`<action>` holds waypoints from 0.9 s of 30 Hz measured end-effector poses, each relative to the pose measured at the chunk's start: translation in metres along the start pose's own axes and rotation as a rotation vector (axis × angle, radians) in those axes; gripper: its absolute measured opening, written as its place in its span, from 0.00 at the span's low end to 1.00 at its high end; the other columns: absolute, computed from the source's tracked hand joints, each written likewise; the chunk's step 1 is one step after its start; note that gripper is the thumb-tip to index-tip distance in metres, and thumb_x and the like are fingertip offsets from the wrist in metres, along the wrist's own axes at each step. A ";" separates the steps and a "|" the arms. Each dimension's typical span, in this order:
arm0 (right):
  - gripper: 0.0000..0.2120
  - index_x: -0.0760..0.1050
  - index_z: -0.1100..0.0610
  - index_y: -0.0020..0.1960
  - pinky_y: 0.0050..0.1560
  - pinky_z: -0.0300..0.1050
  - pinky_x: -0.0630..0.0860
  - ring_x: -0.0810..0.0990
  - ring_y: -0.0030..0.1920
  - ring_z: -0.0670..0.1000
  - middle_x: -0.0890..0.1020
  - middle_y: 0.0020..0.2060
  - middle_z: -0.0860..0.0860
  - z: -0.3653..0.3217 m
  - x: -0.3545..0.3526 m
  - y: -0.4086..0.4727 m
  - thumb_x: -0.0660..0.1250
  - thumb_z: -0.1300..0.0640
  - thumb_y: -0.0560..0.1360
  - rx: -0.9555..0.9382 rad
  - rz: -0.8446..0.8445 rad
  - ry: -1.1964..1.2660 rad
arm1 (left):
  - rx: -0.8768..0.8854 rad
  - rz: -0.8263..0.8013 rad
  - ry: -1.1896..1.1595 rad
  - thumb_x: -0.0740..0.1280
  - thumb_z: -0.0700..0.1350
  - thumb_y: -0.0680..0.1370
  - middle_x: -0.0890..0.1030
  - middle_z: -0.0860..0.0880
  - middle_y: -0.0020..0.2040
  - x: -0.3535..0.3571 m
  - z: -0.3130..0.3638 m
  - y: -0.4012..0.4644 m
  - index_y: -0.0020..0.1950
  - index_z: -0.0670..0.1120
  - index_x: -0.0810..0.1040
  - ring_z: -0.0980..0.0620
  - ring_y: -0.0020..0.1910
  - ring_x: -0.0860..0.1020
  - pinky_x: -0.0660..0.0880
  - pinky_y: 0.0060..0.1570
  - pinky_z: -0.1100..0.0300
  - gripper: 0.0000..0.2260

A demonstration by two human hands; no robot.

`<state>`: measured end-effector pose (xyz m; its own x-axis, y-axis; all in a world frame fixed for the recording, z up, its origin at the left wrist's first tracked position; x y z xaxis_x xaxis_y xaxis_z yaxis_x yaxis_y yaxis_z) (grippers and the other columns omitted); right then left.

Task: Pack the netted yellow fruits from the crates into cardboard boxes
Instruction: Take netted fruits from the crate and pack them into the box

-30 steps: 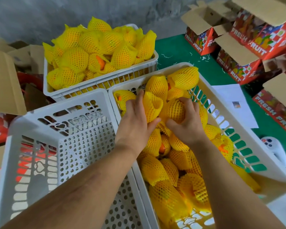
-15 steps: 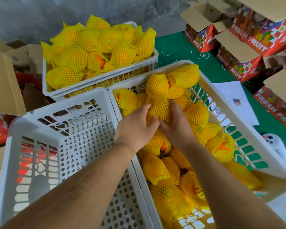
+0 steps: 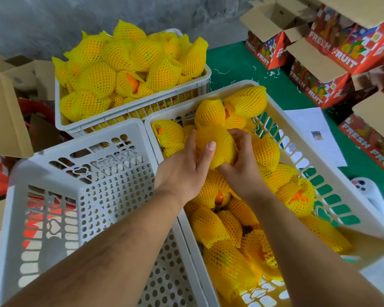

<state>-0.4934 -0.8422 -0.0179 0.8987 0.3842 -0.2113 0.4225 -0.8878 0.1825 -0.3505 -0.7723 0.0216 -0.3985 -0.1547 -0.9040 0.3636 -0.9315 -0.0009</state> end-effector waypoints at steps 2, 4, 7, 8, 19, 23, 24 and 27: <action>0.37 0.61 0.55 0.73 0.54 0.43 0.79 0.77 0.61 0.40 0.72 0.63 0.44 -0.003 0.006 -0.002 0.78 0.61 0.72 -0.063 -0.109 -0.061 | -0.018 -0.008 -0.004 0.37 0.79 0.73 0.85 0.48 0.53 0.001 -0.003 0.001 0.83 0.57 0.50 0.44 0.50 0.83 0.76 0.38 0.53 0.43; 0.44 0.56 0.50 0.77 0.58 0.43 0.79 0.76 0.66 0.41 0.70 0.67 0.37 -0.004 0.008 -0.003 0.80 0.59 0.71 -0.099 -0.200 -0.063 | -0.036 -0.001 -0.013 0.46 0.80 0.73 0.83 0.47 0.60 -0.001 -0.005 0.002 0.83 0.57 0.49 0.43 0.56 0.83 0.80 0.48 0.49 0.44; 0.62 0.38 0.37 0.80 0.71 0.54 0.72 0.69 0.75 0.47 0.64 0.76 0.39 0.001 0.007 -0.003 0.83 0.49 0.66 0.054 -0.334 -0.226 | -0.015 0.032 -0.030 0.58 0.77 0.71 0.74 0.52 0.73 -0.001 -0.006 0.003 0.82 0.56 0.53 0.46 0.66 0.78 0.76 0.54 0.49 0.44; 0.65 0.34 0.34 0.78 0.74 0.61 0.66 0.63 0.78 0.53 0.59 0.78 0.43 0.005 0.005 -0.004 0.83 0.45 0.65 0.108 -0.354 -0.410 | -0.007 0.044 -0.033 0.60 0.76 0.71 0.72 0.53 0.73 0.000 -0.006 0.003 0.80 0.56 0.57 0.46 0.66 0.77 0.76 0.52 0.50 0.43; 0.34 0.72 0.48 0.67 0.45 0.43 0.73 0.77 0.52 0.50 0.75 0.56 0.47 0.003 -0.042 0.003 0.77 0.36 0.67 0.318 -0.107 -0.563 | 0.008 0.192 -0.232 0.69 0.72 0.69 0.70 0.51 0.59 -0.003 -0.007 0.003 0.65 0.55 0.64 0.48 0.53 0.79 0.74 0.42 0.54 0.34; 0.38 0.74 0.49 0.60 0.32 0.34 0.75 0.83 0.40 0.42 0.84 0.49 0.49 -0.038 -0.050 -0.025 0.74 0.25 0.60 0.468 0.233 -0.034 | -0.014 0.115 -0.436 0.66 0.73 0.68 0.77 0.52 0.53 -0.018 -0.003 -0.009 0.63 0.53 0.71 0.50 0.50 0.79 0.80 0.45 0.51 0.32; 0.38 0.74 0.49 0.59 0.32 0.36 0.78 0.85 0.41 0.43 0.85 0.49 0.51 -0.048 -0.043 -0.036 0.75 0.27 0.58 0.487 0.249 0.099 | -0.004 0.078 -0.518 0.67 0.72 0.69 0.78 0.52 0.52 -0.023 -0.002 -0.015 0.63 0.53 0.71 0.51 0.49 0.80 0.80 0.45 0.51 0.31; 0.39 0.71 0.49 0.62 0.41 0.53 0.84 0.87 0.48 0.55 0.86 0.52 0.56 -0.080 -0.012 -0.072 0.80 0.35 0.58 0.537 0.188 0.330 | 0.025 -0.063 -0.776 0.70 0.62 0.73 0.81 0.50 0.56 -0.037 -0.003 -0.046 0.67 0.53 0.72 0.51 0.52 0.82 0.82 0.50 0.49 0.26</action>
<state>-0.5257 -0.7629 0.0482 0.9764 0.1922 0.0985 0.2144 -0.9174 -0.3354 -0.3501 -0.7228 0.0539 -0.8963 -0.2788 -0.3448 0.3053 -0.9520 -0.0240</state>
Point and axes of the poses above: each hand's wrist, its own y-axis towards the middle knuckle, its own x-axis out of the palm, z = x × y, the point moved 3 cm from there along y, towards the middle knuckle
